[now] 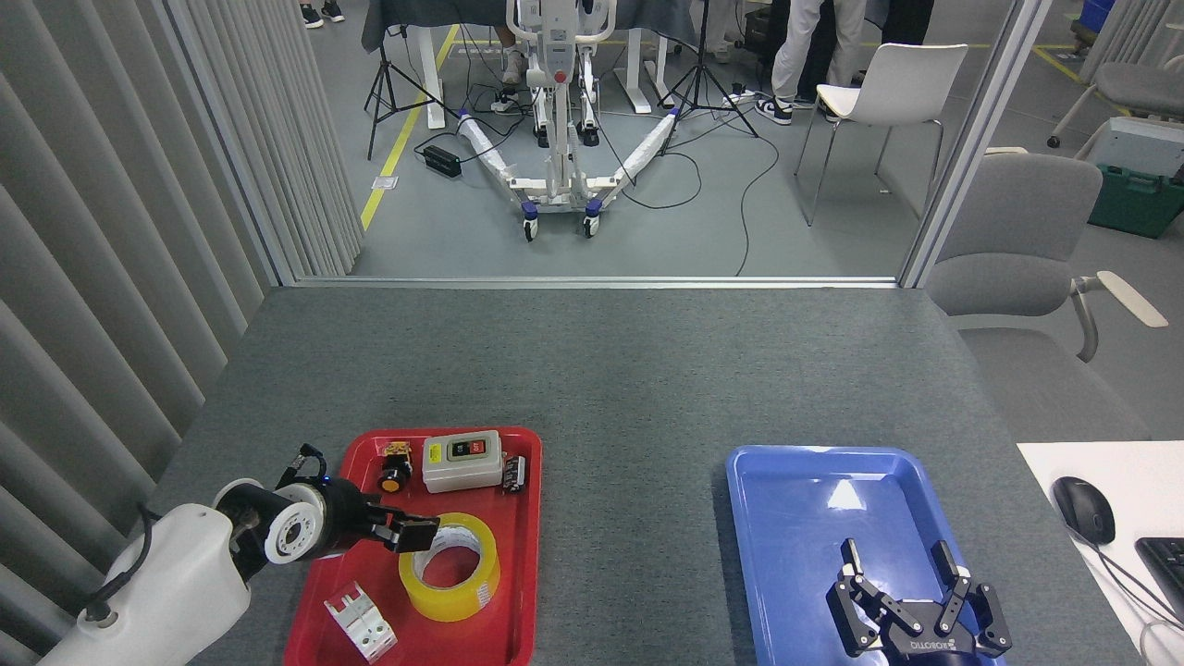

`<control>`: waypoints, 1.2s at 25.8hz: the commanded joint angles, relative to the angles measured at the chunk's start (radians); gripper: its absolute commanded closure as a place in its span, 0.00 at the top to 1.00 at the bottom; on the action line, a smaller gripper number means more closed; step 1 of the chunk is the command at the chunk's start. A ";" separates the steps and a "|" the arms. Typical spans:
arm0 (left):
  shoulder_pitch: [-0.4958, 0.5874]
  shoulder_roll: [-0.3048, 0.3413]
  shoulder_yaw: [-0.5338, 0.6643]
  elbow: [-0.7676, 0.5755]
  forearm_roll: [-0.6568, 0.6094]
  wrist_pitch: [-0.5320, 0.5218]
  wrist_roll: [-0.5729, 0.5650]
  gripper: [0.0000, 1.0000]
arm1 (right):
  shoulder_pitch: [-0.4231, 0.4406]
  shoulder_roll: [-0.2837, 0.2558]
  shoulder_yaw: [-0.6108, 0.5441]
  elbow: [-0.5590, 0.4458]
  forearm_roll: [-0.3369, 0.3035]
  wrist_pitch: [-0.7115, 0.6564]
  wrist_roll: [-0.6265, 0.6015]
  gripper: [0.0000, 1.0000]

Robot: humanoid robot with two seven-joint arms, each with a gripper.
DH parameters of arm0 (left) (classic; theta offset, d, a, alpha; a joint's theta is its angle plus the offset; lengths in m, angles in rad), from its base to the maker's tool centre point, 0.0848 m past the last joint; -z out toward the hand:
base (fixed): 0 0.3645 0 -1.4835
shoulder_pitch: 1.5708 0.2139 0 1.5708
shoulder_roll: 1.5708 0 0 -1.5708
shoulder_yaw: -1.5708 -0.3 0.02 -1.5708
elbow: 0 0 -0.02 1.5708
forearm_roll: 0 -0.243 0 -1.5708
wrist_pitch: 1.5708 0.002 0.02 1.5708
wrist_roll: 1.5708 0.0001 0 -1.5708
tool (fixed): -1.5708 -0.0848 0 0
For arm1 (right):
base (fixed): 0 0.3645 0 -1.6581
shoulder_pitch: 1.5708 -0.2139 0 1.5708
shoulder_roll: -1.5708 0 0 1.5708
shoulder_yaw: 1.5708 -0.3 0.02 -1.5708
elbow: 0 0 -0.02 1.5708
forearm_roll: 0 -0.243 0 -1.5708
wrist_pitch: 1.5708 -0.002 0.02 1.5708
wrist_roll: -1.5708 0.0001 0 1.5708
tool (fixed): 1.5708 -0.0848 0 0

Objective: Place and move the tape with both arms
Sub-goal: 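Reach the left gripper to the yellow tape roll and grasp it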

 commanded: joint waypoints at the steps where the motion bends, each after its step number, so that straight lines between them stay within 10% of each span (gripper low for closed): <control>1: -0.015 -0.016 -0.031 0.042 0.003 0.001 -0.049 0.87 | 0.001 -0.002 0.000 0.000 0.000 0.002 0.000 1.00; 15: -0.101 -0.076 -0.126 0.214 0.002 -0.019 -0.056 0.87 | -0.001 -0.001 0.001 0.000 0.000 0.003 0.000 1.00; 24: -0.139 -0.084 -0.207 0.302 0.002 -0.035 -0.144 0.69 | -0.001 -0.001 0.000 0.000 0.000 -0.001 0.000 1.00; 31: -0.162 -0.087 -0.201 0.302 0.005 -0.196 -0.225 0.00 | -0.001 0.001 0.000 0.000 0.002 -0.001 0.000 1.00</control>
